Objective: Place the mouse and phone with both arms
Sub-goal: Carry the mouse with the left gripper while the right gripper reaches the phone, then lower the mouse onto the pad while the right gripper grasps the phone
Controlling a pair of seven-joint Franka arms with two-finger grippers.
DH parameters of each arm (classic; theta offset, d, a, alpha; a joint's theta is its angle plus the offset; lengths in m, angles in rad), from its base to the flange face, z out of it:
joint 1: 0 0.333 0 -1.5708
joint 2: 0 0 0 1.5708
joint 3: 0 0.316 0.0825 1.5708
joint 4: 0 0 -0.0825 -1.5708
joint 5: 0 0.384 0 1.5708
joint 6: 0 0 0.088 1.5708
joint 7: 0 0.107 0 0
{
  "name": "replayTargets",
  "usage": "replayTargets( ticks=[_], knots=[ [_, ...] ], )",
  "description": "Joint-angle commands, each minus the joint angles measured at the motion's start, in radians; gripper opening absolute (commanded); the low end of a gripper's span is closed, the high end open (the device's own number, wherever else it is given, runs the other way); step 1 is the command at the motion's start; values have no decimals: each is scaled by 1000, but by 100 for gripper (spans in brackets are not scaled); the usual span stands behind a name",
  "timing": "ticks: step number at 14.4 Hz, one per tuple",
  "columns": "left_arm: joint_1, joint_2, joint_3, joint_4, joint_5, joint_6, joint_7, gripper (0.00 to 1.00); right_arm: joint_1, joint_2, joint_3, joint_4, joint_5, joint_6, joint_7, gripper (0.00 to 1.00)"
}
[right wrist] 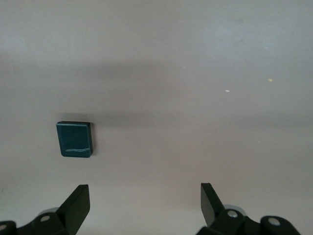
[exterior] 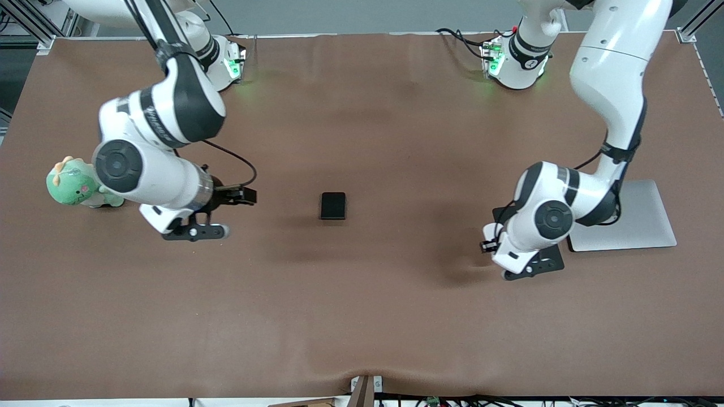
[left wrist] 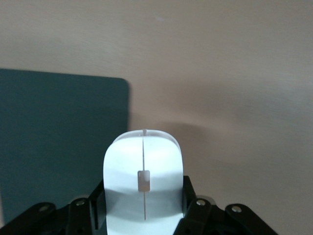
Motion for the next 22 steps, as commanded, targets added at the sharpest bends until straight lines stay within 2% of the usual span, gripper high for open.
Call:
replayTargets(
  ticks=[1,5,8,11,12,13,15,17,19,22],
  knots=[
    [62,-37,-12,-66,34,2,68,50,44,43,-7,4,35,44,18,100],
    [121,-37,-12,-112,34,23,128,50,113,109,-7,4,40,136,135,100],
    [139,-29,-12,-140,34,78,148,55,156,161,-7,4,42,182,179,100],
    [151,-9,-10,-143,34,115,148,70,200,221,-7,4,42,262,242,100],
    [151,-8,-10,-143,34,117,148,83,211,241,-6,4,42,288,245,100],
    [151,-9,-10,-142,34,117,148,99,220,260,-6,4,46,309,247,100],
    [151,-24,-12,-137,34,109,147,100,233,287,-6,4,83,331,247,100],
    [147,-84,-19,-126,33,77,136,100,239,301,-6,-17,89,357,247,100],
    [144,-165,-30,-81,33,-10,139,100,257,301,-6,-77,91,449,247,100],
    [147,-256,-41,33,31,-173,145,100,286,306,-6,-120,150,529,247,100]
  ],
)
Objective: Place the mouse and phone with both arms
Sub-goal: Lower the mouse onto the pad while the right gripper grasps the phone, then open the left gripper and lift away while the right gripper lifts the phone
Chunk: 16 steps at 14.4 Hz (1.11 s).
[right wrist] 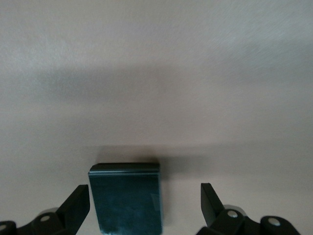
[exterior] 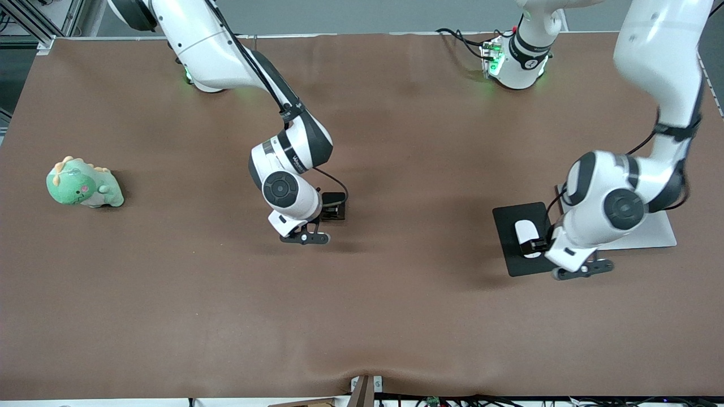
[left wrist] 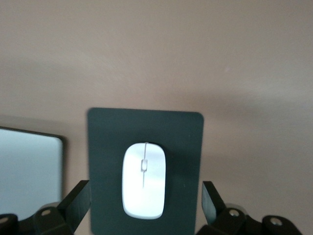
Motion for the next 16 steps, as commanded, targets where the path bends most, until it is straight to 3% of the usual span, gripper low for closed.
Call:
replayTargets(
  ticks=[1,4,7,10,12,16],
  knots=[
    [9,-110,-11,91,18,-165,4,100,36,-4,-8,-42,45,60,10,100],
    [6,-200,-11,179,11,-310,64,100,64,14,-8,-44,48,89,16,100],
    [13,-308,-11,189,-13,-396,188,100,74,34,-8,-44,48,107,27,100],
    [12,-383,-11,191,-42,-462,193,100,93,45,-11,-49,39,112,24,97],
    [12,-412,-8,194,-56,-488,199,100,91,42,-10,-43,30,103,22,0],
    [-60,-463,96,188,-101,-554,285,100,68,23,-17,-27,31,43,16,0]
  ],
)
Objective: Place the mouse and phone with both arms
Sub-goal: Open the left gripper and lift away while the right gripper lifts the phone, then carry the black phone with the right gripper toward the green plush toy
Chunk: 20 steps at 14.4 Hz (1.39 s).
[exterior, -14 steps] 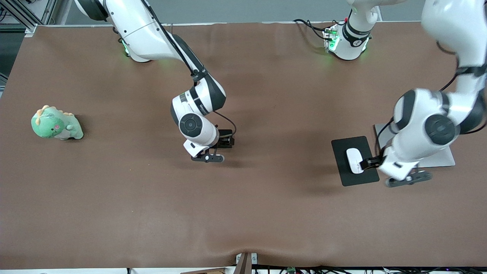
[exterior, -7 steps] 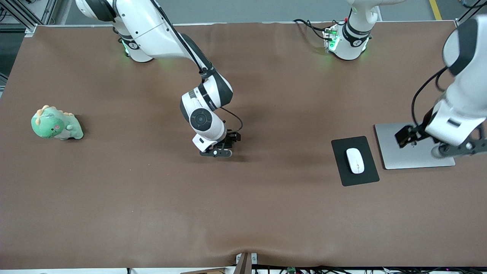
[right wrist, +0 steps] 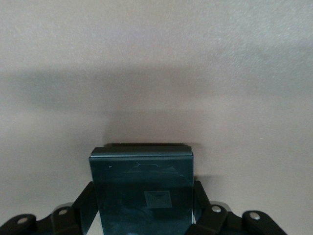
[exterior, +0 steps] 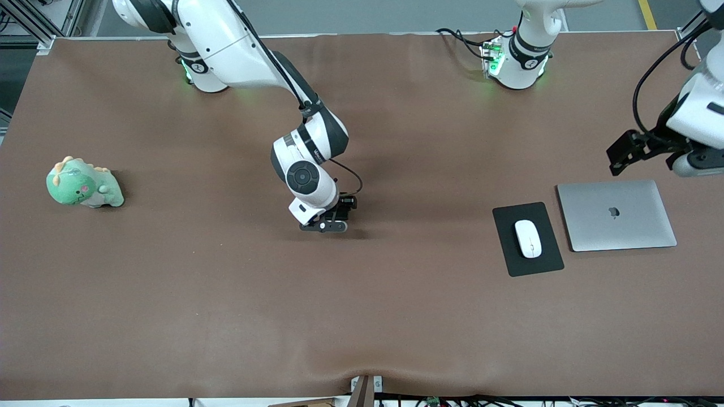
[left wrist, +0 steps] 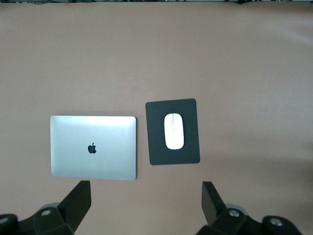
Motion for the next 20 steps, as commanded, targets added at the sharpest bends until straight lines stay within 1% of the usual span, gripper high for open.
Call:
replayTargets(
  ticks=[1,4,6,9,11,13,16,20],
  knots=[
    [-46,-43,69,-16,-37,-54,48,100,-29,-23,-6,17,3,-70,3,0],
    [-40,-44,65,-14,-78,-66,48,100,-90,-60,-10,20,1,-140,-6,0],
    [-40,-42,63,-14,-81,-101,55,100,-150,-103,-10,20,-2,-208,-17,0],
    [-40,-42,63,-20,-83,-117,55,100,-233,-161,-12,14,-6,-291,-89,0],
    [-39,-41,63,-19,-83,-138,55,100,-266,-187,-16,5,-8,-314,-89,0],
    [-39,-33,68,-20,-83,-147,49,100,-293,-204,-39,-13,-16,-329,-89,0],
    [-37,-33,70,-16,-81,-157,52,100,-329,-236,-68,-74,-17,-322,-89,0],
    [-35,-34,68,-10,-81,-157,44,100,-349,-272,-85,-128,-42,-320,-98,0]
  ],
)
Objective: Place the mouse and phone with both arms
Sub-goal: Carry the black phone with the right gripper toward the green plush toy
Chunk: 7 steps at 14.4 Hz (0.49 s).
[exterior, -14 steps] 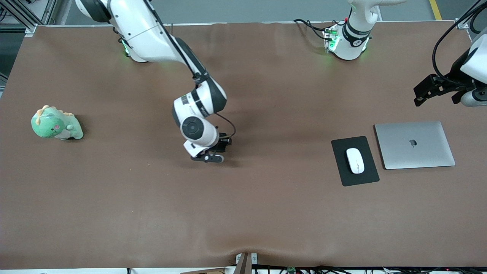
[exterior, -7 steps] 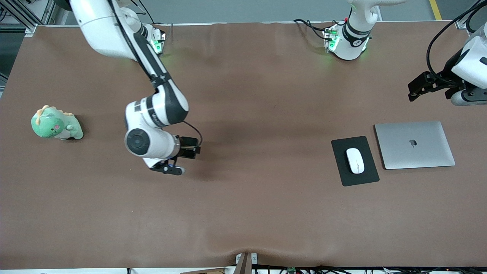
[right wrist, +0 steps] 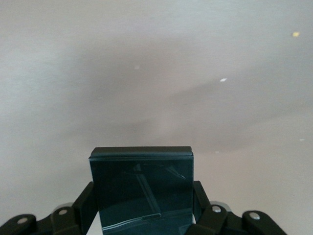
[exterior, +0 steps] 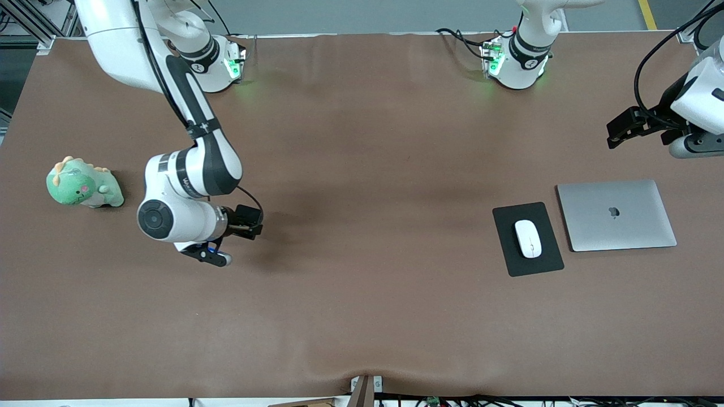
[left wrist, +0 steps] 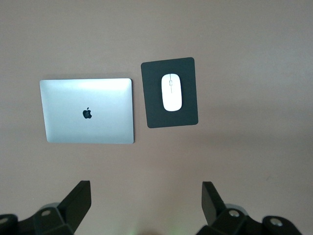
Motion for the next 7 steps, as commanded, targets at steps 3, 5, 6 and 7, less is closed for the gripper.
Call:
replayTargets(
  ticks=[3,5,6,7],
  knots=[
    [0,-16,6,10,-18,-16,6,100,-18,-114,-57,-149,-35,33,-137,0],
    [3,-16,9,17,-18,-22,5,100,-64,-143,-64,-200,-35,47,-234,0],
    [6,-17,9,19,-18,-28,12,100,-93,-154,-64,-215,-35,47,-281,0],
    [8,-17,9,22,-18,-30,15,100,-115,-163,-64,-232,-35,47,-315,0]
  ],
)
